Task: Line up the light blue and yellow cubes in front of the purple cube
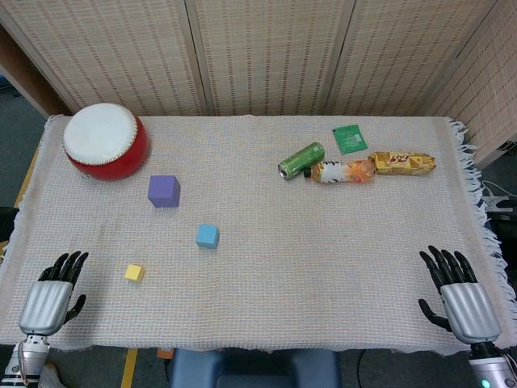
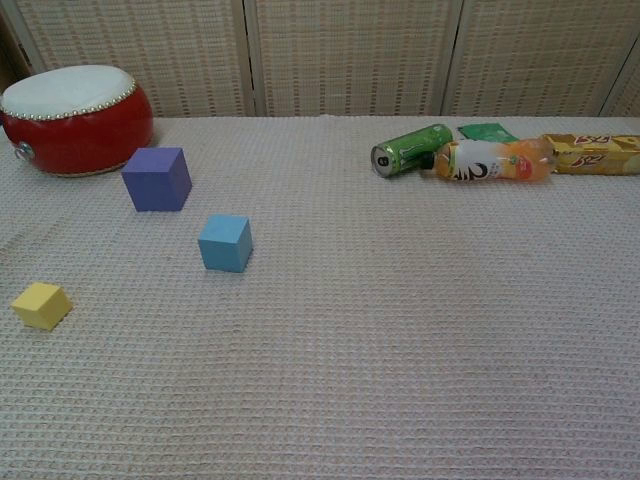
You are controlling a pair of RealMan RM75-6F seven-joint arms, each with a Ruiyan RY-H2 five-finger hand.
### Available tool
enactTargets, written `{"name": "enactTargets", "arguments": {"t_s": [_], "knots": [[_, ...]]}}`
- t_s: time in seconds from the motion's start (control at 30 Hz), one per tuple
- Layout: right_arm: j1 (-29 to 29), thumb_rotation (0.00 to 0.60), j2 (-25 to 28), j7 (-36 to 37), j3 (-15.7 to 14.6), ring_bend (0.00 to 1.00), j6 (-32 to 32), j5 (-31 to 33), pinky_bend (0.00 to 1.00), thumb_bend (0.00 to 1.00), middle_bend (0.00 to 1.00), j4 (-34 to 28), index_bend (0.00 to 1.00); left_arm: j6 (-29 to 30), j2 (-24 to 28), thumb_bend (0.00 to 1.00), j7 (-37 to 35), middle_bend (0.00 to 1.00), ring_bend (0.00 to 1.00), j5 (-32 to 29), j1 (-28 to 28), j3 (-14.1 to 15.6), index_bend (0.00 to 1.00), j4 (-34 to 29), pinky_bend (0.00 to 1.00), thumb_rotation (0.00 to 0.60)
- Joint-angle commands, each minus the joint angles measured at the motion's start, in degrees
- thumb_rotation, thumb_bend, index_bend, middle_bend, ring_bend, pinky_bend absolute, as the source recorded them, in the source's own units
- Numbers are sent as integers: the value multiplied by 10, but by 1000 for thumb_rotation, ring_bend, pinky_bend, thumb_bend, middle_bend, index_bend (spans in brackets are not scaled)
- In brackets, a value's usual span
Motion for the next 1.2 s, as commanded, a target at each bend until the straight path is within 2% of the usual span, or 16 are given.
{"name": "enactTargets", "arguments": {"t_s": [0.03,0.13,0.2,0.23,0.3,0.37,0.43,0.5,0.57,0.63,0.7,0.83,0.97,1.2], "knots": [[1,522,-2,1,2,0,1,2,0,101,0,3,0,1,-4,368,-8,74,72,8,-3,1,13,3,275,600],[2,521,-9,-8,5,0,4,5,0,101,0,7,0,3,-14,367,-49,92,104,41,-14,6,13,16,338,600],[3,521,-14,-13,10,0,2,13,0,101,0,9,0,1,-22,367,-69,127,151,54,-26,1,13,15,415,600],[5,521,-16,-16,12,0,-1,19,0,101,0,10,0,3,-28,367,-67,171,200,58,-32,-6,19,14,485,600],[10,520,-22,-20,21,0,-5,33,0,101,0,13,0,5,-50,366,-24,322,369,60,-48,-26,37,10,686,600],[15,520,-27,-23,31,0,-8,47,0,101,0,17,0,-14,-70,365,34,541,640,46,-66,-43,56,-8,915,600],[19,521,-32,-25,38,0,-10,55,0,101,0,20,0,-58,-82,365,56,770,883,8,-84,-51,73,-37,1000,600],[23,520,-36,-26,43,0,-13,62,0,101,0,25,0,-131,-85,365,83,890,976,-62,-109,-60,80,-75,1000,600],[26,521,-38,-23,45,0,-15,64,0,101,0,27,0,-171,-99,364,115,965,1000,-120,-132,-75,82,-88,1000,600],[30,519,-39,-22,48,0,-18,69,0,101,0,31,0,-185,-132,365,168,998,1000,-162,-160,-91,87,-74,1000,600],[34,519,-40,-22,50,0,-25,78,0,101,0,33,0,-187,-170,366,213,1000,1000,-193,-185,-104,96,-50,1000,600],[42,519,-37,-20,54,0,-47,100,0,101,0,35,0,-203,-221,365,258,1000,1000,-259,-228,-128,105,-18,1000,600],[49,519,-32,-14,57,0,-61,115,0,101,0,35,0,-194,-256,365,296,1000,1000,-289,-267,-146,105,16,1000,600],[56,519,-30,-19,56,0,-74,131,0,101,0,33,0,-193,-277,362,291,1000,1000,-312,-306,-164,127,57,1000,600]]}}
